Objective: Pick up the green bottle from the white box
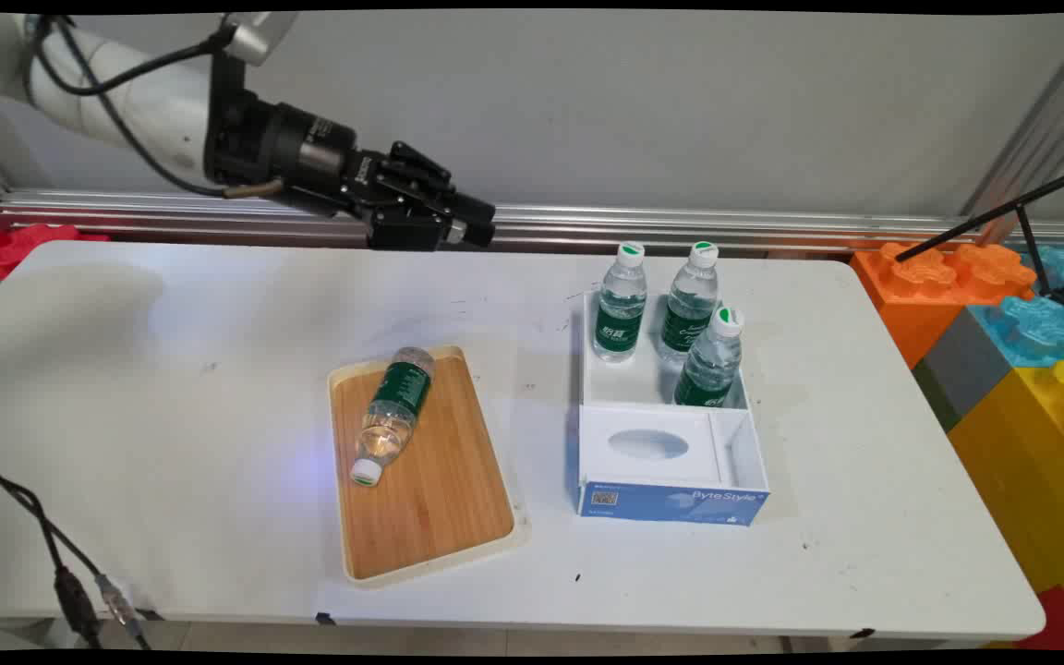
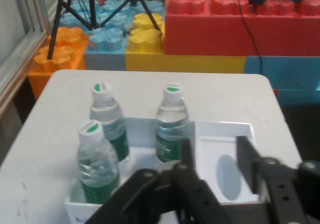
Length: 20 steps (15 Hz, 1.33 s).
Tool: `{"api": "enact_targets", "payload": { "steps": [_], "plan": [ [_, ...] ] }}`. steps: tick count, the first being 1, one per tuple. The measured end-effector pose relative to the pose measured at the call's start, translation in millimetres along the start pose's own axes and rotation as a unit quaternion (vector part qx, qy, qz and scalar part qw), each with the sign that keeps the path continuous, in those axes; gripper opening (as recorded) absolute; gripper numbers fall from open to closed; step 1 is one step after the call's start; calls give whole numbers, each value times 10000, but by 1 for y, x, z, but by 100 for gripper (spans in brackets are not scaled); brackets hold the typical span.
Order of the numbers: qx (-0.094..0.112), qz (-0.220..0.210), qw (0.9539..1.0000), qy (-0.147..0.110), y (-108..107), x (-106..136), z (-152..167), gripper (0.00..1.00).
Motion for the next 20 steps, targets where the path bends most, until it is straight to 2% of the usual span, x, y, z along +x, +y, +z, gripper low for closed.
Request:
{"api": "enact_targets", "payload": {
  "steps": [1,5,9,14,20],
  "plan": [
    [52,35,10000,-6,-6,1,3,100],
    [198,118,9997,-74,-25,2,17,100],
    [344,211,9990,-201,-56,1,42,100],
    [223,460,9981,-331,-86,-2,85,100],
    [-21,780,9959,-458,-121,-22,157,100]
  ]
}}
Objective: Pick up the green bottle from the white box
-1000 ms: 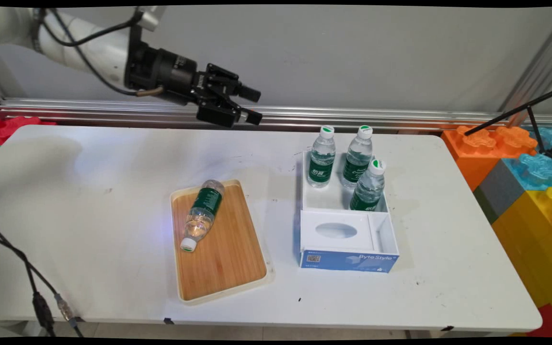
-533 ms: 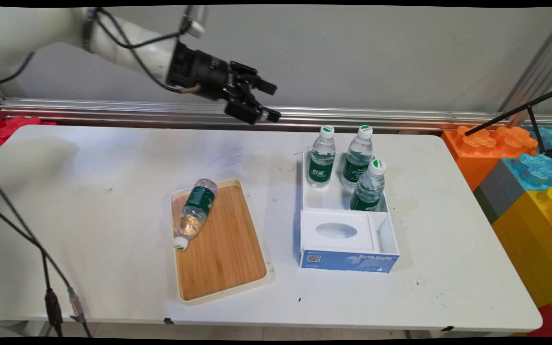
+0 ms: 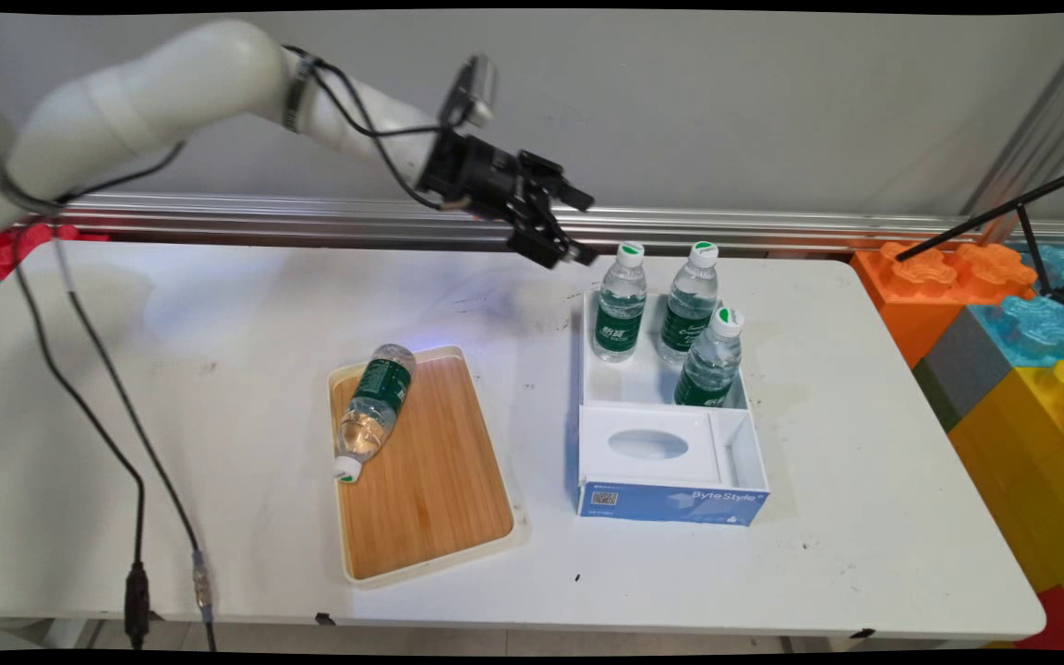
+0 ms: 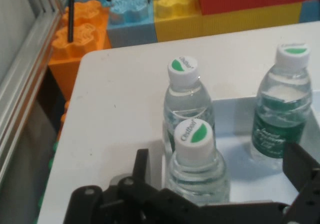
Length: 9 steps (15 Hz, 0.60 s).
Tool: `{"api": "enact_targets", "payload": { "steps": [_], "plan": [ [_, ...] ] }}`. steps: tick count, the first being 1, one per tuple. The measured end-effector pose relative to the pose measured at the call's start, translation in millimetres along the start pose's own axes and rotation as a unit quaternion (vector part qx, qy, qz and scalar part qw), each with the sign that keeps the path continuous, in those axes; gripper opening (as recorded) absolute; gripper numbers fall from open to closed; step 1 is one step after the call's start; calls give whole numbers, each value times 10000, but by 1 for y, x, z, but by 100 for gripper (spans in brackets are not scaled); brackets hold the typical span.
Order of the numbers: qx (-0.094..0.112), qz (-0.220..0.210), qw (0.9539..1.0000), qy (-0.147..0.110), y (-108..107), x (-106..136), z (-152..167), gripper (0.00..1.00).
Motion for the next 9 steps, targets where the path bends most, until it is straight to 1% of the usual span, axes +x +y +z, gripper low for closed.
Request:
{"api": "enact_targets", "payload": {
  "steps": [6,9],
  "plan": [
    [-240,111,9996,-50,-14,-25,60,100],
    [-340,168,9993,-63,-16,-38,81,100]
  ]
}}
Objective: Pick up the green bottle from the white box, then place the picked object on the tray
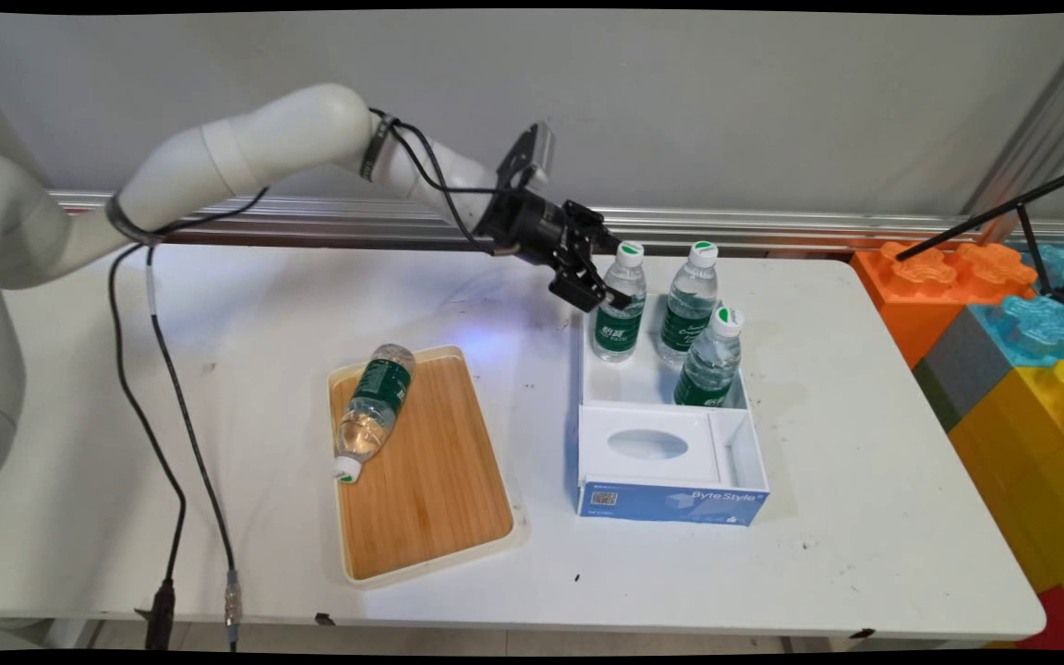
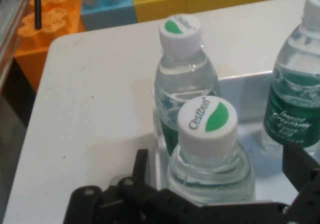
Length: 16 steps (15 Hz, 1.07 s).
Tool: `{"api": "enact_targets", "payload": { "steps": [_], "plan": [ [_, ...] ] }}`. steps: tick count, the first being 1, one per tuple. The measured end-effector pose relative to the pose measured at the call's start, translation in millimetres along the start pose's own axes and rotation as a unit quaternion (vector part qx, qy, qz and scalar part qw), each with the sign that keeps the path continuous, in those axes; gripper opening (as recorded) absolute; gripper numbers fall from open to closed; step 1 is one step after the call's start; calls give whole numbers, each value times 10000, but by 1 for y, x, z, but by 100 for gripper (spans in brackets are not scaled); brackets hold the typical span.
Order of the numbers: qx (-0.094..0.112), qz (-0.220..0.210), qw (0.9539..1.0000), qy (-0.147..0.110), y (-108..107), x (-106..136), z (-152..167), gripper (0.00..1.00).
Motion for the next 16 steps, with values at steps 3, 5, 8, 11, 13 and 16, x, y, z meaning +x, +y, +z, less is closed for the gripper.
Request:
{"api": "enact_targets", "payload": {
  "steps": [3,5,8,11,13,16],
  "plan": [
    [-44,65,10000,2,-2,-8,13,100],
    [-85,125,9999,12,-2,-14,20,100],
    [-117,215,9997,71,-1,-18,26,0],
    [-119,249,9995,134,0,-19,23,0],
    [-114,243,9994,220,1,-16,17,0],
    [-34,159,9987,475,5,-3,-1,0]
  ]
}}
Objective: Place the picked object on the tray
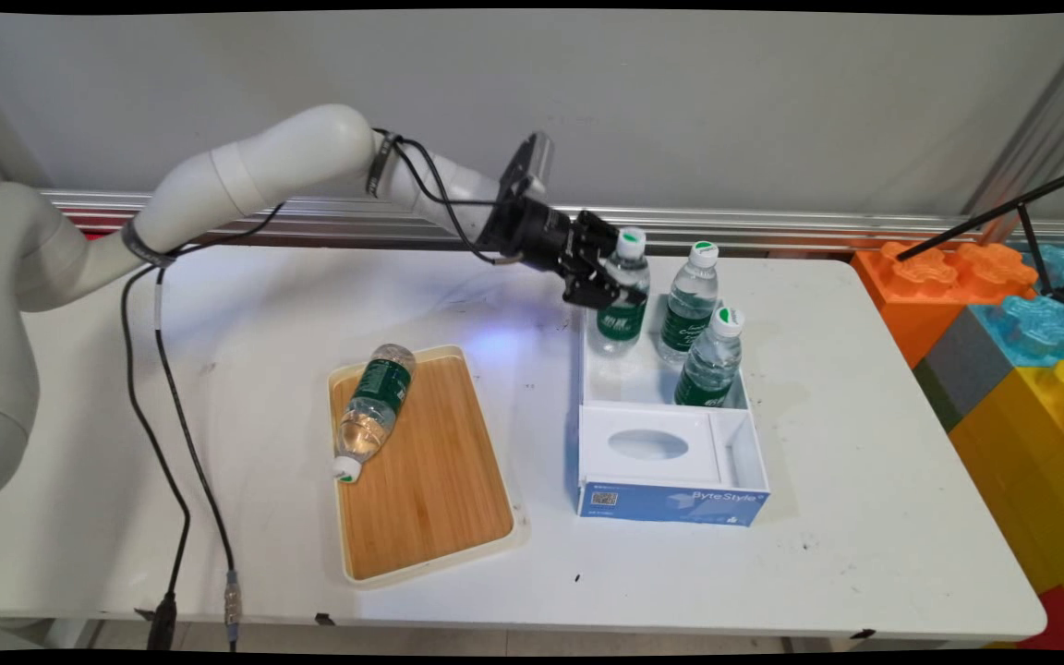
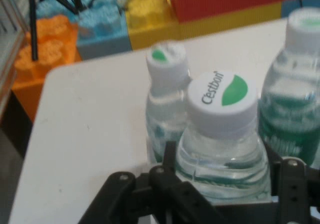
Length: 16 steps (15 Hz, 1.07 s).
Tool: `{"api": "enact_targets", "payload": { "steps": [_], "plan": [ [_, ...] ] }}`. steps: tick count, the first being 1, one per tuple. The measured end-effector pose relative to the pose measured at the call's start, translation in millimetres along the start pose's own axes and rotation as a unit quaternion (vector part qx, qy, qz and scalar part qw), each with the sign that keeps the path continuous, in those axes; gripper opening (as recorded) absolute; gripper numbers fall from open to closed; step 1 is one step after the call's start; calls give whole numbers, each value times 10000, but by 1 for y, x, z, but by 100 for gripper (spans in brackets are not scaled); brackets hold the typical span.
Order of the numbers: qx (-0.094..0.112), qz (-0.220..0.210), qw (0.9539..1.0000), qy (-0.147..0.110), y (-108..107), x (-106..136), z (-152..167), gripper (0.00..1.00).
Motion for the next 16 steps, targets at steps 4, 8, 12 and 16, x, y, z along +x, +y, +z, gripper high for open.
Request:
{"api": "enact_targets", "payload": {
  "steps": [4,8,12,16],
  "plan": [
    [145,-215,9992,298,9,25,-25,0],
    [270,-573,9969,475,36,57,-70,0],
    [180,-711,9965,401,77,73,-117,0],
    [67,-543,9983,221,120,68,-159,0]
  ]
}}
